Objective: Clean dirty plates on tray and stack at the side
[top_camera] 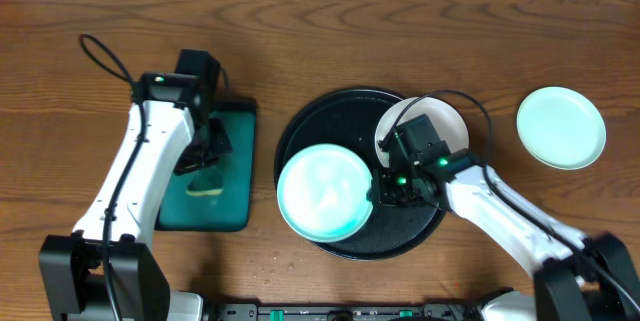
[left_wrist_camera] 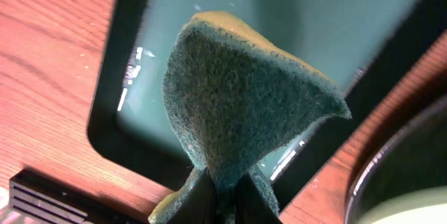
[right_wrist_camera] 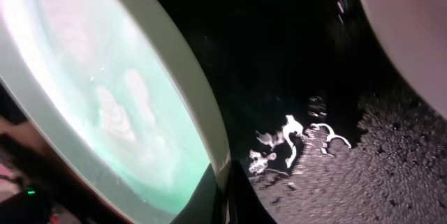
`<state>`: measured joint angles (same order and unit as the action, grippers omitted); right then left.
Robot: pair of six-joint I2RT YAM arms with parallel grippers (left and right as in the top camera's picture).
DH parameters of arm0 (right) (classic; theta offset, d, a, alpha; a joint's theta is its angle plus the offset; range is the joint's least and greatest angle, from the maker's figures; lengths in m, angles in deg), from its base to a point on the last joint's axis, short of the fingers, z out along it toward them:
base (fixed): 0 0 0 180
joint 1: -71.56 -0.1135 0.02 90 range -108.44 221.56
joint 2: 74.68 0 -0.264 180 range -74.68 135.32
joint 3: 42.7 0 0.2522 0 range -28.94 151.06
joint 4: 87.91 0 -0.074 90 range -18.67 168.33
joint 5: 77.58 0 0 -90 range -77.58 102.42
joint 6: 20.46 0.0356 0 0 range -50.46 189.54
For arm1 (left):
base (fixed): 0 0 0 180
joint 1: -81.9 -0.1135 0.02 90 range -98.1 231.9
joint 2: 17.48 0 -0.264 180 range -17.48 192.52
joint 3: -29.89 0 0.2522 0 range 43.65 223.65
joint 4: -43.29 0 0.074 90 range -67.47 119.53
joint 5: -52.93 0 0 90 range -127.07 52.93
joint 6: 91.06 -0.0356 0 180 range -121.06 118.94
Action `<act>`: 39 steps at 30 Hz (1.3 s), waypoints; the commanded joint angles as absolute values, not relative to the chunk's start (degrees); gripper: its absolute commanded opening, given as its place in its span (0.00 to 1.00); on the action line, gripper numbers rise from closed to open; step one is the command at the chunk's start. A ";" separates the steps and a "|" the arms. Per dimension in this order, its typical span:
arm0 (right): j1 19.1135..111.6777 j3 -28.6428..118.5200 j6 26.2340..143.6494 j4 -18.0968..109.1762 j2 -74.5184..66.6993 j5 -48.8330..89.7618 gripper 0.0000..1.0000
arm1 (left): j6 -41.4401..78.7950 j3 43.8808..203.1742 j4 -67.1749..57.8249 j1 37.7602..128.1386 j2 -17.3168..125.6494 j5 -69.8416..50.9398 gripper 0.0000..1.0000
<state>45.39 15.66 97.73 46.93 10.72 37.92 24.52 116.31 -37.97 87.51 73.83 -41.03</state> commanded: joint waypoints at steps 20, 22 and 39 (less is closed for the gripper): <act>53.10 30.09 98.12 -2.60 -4.55 23.95 0.01 | 22.97 116.62 -37.43 85.93 73.50 -42.26 0.07; 53.06 29.82 89.47 -3.08 -4.27 32.58 0.01 | 22.97 116.62 -37.43 85.93 73.50 -42.26 0.07; 53.01 33.10 92.07 29.14 -3.83 28.39 0.02 | 22.97 116.62 -37.49 85.93 73.50 -42.24 0.07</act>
